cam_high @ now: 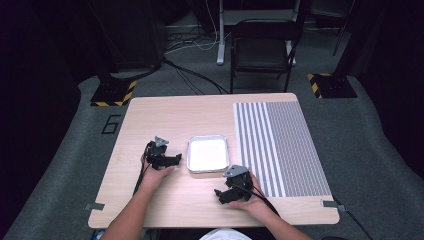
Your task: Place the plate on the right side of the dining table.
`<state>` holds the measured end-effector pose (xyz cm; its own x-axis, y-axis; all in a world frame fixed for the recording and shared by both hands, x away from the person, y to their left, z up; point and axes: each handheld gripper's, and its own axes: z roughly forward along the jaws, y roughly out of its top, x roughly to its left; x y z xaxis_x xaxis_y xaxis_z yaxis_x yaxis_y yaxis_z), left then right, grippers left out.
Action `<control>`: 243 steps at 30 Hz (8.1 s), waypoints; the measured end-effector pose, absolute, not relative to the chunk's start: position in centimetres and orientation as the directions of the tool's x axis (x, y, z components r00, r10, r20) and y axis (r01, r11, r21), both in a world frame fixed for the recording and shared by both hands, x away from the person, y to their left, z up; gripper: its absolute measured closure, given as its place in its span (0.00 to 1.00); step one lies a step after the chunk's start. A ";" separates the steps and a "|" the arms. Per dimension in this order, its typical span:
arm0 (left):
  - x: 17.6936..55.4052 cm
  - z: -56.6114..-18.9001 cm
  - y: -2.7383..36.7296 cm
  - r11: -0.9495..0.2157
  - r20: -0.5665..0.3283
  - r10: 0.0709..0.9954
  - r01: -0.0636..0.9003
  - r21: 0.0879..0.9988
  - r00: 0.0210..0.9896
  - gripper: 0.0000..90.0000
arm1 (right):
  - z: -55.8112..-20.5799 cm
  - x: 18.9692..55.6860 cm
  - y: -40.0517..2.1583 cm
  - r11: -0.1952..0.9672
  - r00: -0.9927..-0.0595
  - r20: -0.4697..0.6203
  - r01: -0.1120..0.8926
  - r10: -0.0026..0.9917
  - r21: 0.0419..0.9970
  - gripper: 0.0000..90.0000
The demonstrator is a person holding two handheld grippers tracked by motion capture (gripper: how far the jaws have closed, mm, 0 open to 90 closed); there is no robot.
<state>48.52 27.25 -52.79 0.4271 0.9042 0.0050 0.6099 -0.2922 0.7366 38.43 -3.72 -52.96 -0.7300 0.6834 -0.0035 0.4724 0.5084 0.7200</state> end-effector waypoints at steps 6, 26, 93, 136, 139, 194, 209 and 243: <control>48.5 -52.8 27.3 -0.280 -0.007 0.906 0.610 0.741 0.424 0.16 | -52.9 38.3 -3.7 0.503 -0.723 0.008 0.488 0.691 0.714 0.07; 48.5 -52.8 27.2 -0.288 0.000 0.904 0.608 0.740 0.428 0.16 | -53.0 38.2 -3.4 0.506 -0.719 -0.002 0.487 0.695 0.712 0.03; 44.9 -49.1 26.1 -0.172 -0.206 0.869 0.666 0.726 0.450 0.70 | -47.1 39.9 -6.0 0.366 -0.647 0.099 0.544 0.756 0.755 0.54; 44.5 -49.3 25.1 -0.187 -0.193 0.864 0.652 0.734 0.466 0.66 | -48.4 43.2 -8.2 0.236 -0.549 0.235 0.654 0.802 0.719 0.59; 44.5 -49.3 25.1 -0.184 -0.208 0.860 0.663 0.726 0.466 0.68 | -48.5 43.4 -8.3 0.217 -0.539 0.264 0.670 0.800 0.710 0.61; 44.7 -50.0 25.4 0.103 -0.560 0.753 0.778 0.619 0.346 0.81 | -50.3 46.4 -7.6 -0.085 -0.323 0.621 0.840 0.714 0.536 0.73; 44.8 -50.7 25.1 0.103 -0.577 0.748 0.802 0.589 0.327 0.81 | -50.6 46.7 -8.0 -0.121 -0.292 0.668 0.858 0.684 0.499 0.73; 44.8 -50.8 24.6 0.122 -0.600 0.732 0.804 0.582 0.323 0.80 | -50.6 46.5 -8.1 -0.120 -0.279 0.655 0.860 0.702 0.495 0.83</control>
